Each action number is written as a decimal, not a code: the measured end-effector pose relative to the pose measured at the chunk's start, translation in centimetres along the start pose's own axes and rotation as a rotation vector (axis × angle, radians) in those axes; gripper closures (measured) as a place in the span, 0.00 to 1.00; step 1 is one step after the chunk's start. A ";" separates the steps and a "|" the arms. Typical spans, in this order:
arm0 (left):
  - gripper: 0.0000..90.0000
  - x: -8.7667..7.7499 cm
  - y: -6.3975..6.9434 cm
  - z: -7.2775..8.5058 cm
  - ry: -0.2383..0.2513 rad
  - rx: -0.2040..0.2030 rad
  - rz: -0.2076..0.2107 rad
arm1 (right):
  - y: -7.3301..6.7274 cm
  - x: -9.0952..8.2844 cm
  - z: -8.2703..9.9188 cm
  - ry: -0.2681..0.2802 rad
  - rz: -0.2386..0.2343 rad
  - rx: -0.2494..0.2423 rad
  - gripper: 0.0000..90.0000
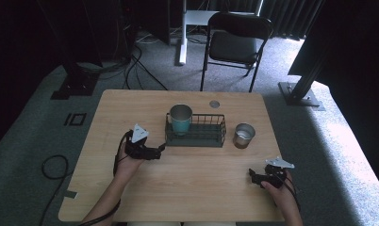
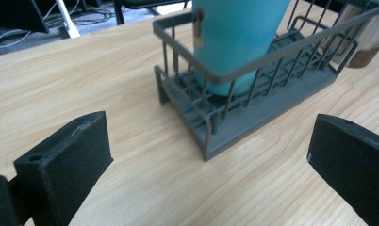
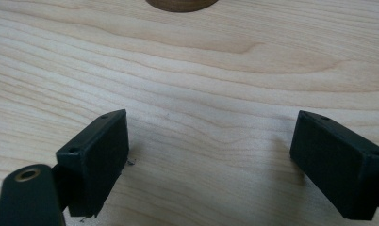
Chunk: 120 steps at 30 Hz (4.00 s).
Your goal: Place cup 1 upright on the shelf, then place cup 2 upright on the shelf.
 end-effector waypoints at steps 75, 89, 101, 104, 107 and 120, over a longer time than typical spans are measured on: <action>0.01 -5.4 -7.5 13.0 -0.283 -0.146 -0.169 | 0.0 0.0 0.0 0.001 0.000 -0.003 0.13; 0.01 -5.4 -7.6 13.0 -0.284 -0.146 -0.167 | 0.0 0.0 0.0 0.001 -0.001 -0.002 0.13; 0.01 -5.4 -7.5 13.0 -0.284 -0.146 -0.167 | 0.0 0.0 0.0 -0.002 0.004 0.004 0.13; 0.01 -5.5 -7.6 13.1 -0.284 -0.139 -0.160 | 0.1 0.0 -0.2 -0.008 0.000 0.001 0.13; 0.01 -5.5 -7.6 13.1 -0.283 -0.135 -0.156 | 0.1 0.1 -0.3 -0.014 0.002 0.000 0.13; 0.01 -5.5 -7.6 13.1 -0.283 -0.126 -0.147 | -0.3 0.3 -1.4 0.024 -0.006 -0.009 0.15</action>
Point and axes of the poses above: each handheld gripper's, and its own axes: x roughly forward along the jaws, z roughly out of its underside, y roughly to its right, the point moved 2 cm from there along x, roughly forward along the jaws, and after that the axes turned 5 degrees about -y, right-handed, at the moved point
